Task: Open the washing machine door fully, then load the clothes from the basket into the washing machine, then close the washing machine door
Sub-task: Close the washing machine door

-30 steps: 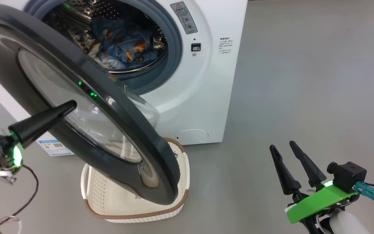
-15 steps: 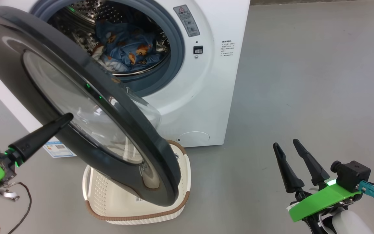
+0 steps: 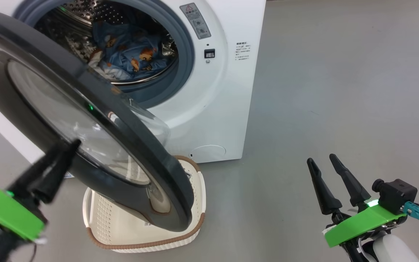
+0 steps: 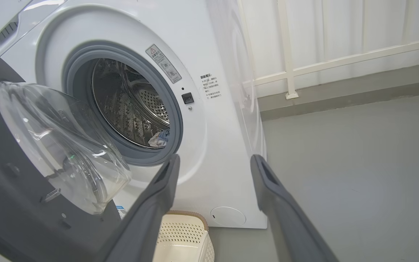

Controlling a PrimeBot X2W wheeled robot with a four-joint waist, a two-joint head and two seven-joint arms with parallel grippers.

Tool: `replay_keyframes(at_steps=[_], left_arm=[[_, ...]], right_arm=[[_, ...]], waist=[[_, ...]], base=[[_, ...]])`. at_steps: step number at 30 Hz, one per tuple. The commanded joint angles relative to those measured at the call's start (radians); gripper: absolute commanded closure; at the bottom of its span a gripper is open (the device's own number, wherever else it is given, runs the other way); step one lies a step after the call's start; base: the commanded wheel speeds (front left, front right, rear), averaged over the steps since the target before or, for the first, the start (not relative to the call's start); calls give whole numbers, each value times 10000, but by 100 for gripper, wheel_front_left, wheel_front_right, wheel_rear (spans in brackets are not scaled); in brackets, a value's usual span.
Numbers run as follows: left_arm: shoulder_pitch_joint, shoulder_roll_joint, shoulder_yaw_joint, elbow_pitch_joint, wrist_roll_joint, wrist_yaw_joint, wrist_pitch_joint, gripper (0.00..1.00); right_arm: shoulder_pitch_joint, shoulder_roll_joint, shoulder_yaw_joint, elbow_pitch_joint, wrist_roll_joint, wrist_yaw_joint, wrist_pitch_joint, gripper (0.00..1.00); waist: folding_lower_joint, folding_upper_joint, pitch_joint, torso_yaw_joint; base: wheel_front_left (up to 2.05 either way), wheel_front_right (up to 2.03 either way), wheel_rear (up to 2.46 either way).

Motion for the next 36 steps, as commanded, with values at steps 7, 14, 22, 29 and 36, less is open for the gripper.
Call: replay_keyframes(at_steps=[7, 14, 22, 29, 36], left_arm=[[1181, 922, -977, 471, 1233, -98, -3936, 0], [1629, 962, -2093, 1897, 1504, -99, -7175, 0], [1653, 1165, -2876, 3531, 3397, -99, -9874, 0], [1632, 549, -2699, 4125, 4537, 157, -10233, 0], [1787, -566, -1747, 3910, 5843, 103, -10247, 0]], right_arm=[[-51, -62, 127, -282, -19, 16, -48, 0], [-28, -102, 102, -275, -20, 16, -48, 0], [-52, -117, 143, -236, -42, 16, -48, 0], [-56, -128, 130, -228, -54, 16, -48, 0], [37, -153, 72, -262, -72, 16, -48, 0]], waist=[[0, 0, 39, -123], [0, 0, 25, -135], [0, 0, 18, -122], [0, 0, 22, -145], [0, 0, -19, -89]], base=[[0, 0, 0], [0, 0, 0], [0, 0, 0], [0, 0, 0], [0, 0, 0]])
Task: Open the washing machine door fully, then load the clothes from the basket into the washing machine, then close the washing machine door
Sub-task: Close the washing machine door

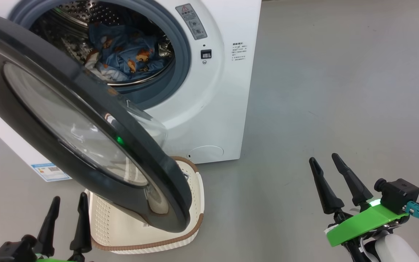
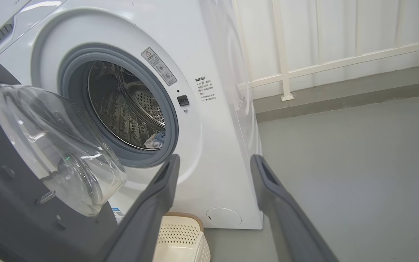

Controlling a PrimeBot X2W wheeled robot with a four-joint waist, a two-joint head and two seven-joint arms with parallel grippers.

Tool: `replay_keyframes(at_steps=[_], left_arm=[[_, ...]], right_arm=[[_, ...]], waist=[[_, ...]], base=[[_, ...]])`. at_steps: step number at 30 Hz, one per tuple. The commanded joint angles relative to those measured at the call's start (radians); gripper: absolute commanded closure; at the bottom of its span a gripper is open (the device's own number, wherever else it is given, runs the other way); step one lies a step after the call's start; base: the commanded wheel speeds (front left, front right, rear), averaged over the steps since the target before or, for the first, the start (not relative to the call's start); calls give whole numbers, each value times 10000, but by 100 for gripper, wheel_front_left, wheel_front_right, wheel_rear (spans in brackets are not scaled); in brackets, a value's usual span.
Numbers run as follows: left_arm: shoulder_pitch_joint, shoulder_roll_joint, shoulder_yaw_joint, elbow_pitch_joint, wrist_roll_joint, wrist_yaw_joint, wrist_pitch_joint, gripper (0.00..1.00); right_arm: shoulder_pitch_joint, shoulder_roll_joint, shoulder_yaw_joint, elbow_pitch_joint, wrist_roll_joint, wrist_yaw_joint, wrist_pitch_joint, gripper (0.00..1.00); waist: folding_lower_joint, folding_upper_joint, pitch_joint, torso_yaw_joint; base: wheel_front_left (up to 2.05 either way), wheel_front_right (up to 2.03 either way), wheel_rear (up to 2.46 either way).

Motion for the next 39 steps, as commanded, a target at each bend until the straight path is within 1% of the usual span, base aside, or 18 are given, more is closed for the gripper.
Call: replay_keyframes(at_steps=[1, 7, 13, 39], left_arm=[[-134, 106, 437, -224, 198, -94, -119, 0], [-122, -154, 660, -144, 541, -222, -121, 0], [-96, -269, 723, -100, 695, -253, -121, 0], [-174, -241, 632, -286, 617, -260, -122, 0]], right_arm=[[47, -110, 140, -256, -72, 16, -48, 0], [71, -144, 150, -260, -86, 16, -48, 0], [126, -160, 167, -264, -74, 16, -48, 0], [80, -139, 88, -318, -93, 16, -48, 0]], waist=[[0, 0, 1, 25], [0, 0, -65, 67], [0, 0, -120, 70], [0, 0, 24, 168]], base=[[0, 0, 0], [0, 0, 0], [0, 0, 0], [0, 0, 0]])
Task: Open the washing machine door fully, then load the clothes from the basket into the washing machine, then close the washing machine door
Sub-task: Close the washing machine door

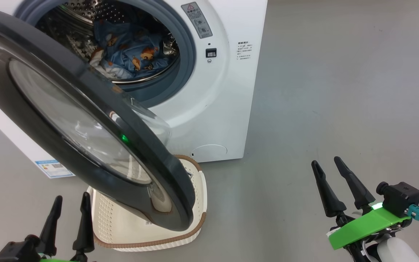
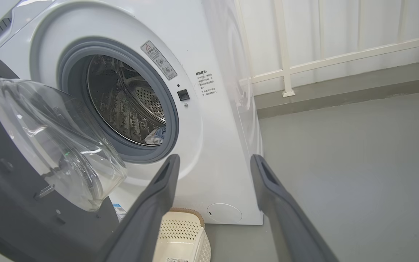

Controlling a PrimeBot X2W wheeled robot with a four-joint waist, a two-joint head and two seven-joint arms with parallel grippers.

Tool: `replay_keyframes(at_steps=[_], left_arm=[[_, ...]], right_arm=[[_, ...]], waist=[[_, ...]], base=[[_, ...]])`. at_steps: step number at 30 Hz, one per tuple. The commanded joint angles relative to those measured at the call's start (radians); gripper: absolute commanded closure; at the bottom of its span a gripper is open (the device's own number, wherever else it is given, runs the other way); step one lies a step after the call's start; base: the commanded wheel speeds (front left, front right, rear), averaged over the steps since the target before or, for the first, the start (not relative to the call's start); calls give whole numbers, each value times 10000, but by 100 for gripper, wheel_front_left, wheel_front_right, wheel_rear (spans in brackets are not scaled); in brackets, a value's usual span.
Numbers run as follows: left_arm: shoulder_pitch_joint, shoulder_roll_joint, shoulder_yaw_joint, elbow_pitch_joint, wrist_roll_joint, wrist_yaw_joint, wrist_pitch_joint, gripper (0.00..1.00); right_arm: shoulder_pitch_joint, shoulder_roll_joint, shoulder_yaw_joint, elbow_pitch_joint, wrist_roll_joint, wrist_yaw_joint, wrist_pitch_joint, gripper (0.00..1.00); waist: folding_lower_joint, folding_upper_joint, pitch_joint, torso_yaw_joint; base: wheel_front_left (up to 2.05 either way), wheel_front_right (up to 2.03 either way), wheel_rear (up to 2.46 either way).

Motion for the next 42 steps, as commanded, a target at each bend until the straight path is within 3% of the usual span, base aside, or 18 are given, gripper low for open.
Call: replay_keyframes(at_steps=[1, 13, 14, 16, 17, 18, 27, 42], left_arm=[[-180, 138, 339, -275, 43, -34, -122, 0], [-209, 131, 343, -296, 82, -34, -122, 0], [-208, 124, 345, -301, 82, -34, -122, 0], [-209, 107, 376, -312, 74, -34, -122, 0], [-208, 101, 411, -321, 70, -34, -122, 0], [-205, 96, 444, -327, 68, -34, -122, 0], [-204, 64, 322, -263, 29, -34, -122, 0], [-68, 25, 236, -91, -57, -34, -122, 0]], right_arm=[[-101, -88, 152, -265, -83, 16, -48, 0], [-197, -27, 99, -293, -156, 16, -48, 0], [-218, -43, 111, -305, -186, 16, -48, 10], [-295, -85, 94, -338, -261, 16, -48, 60], [-342, -97, 70, -368, -283, 16, -48, 89], [-385, -109, 50, -380, -304, 16, -48, 100], [-907, -2, 91, -709, -505, 16, -48, 100], [-1772, 121, 853, -2093, 383, 16, -48, 100]], waist=[[0, 0, 8, 6], [0, 0, 16, 150], [0, 0, 20, 165], [0, 0, 16, 200], [0, 0, 14, 215], [0, 0, 9, 231], [0, 0, -104, 688], [0, 0, -436, 2136]], base=[[0, 0, 0], [0, 0, 0], [0, 0, 0], [0, 0, 0], [0, 0, 0], [0, 0, 0], [0, 0, 0], [0, 0, 0]])
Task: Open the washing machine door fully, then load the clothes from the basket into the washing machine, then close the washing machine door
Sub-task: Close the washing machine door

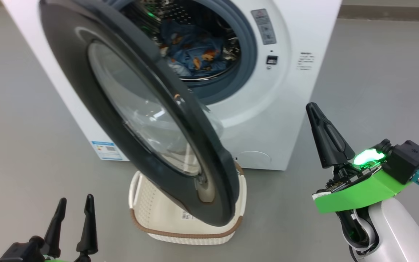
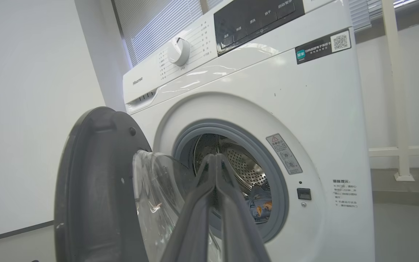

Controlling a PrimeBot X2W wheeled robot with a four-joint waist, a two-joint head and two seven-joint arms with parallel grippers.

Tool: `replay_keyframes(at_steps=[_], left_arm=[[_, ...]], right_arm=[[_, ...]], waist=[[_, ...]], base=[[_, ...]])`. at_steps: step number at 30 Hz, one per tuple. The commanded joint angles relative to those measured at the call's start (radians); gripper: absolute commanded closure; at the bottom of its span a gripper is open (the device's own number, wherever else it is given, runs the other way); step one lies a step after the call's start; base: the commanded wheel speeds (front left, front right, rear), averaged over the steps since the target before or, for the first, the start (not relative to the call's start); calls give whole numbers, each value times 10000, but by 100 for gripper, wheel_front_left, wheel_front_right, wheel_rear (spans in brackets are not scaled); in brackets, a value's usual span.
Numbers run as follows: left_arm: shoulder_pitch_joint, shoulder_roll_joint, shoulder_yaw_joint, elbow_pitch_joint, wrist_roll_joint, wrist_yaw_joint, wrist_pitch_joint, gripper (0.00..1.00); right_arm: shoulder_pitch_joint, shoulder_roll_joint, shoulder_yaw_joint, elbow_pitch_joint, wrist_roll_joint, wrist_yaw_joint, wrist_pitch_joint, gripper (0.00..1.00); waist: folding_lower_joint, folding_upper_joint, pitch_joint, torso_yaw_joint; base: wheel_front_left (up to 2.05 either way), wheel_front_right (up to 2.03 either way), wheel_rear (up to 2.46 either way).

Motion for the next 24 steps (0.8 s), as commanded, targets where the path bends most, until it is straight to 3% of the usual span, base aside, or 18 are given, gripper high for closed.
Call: replay_keyframes(at_steps=[1, 8, 16, 24], left_arm=[[-58, 111, 299, -182, -39, -32, -122, 0], [2, 157, 204, -79, -117, -32, -122, 0], [60, 110, 234, -33, -159, -32, -122, 0], [61, 74, 255, -41, -160, -32, -122, 0]], right_arm=[[-296, 10, 259, -395, 176, 16, -48, 100], [-408, 125, 646, -1637, 325, 16, -48, 100], [-509, 189, 1777, -2922, 86, 16, -48, 100], [-530, 96, 3355, -2408, 306, 16, -48, 100]], waist=[[0, 0, -145, 362], [0, 0, -272, 769], [0, 0, -341, 1014], [0, 0, -322, 985]], base=[[0, 0, 0], [0, 0, 0], [0, 0, 0], [0, 0, 0]])
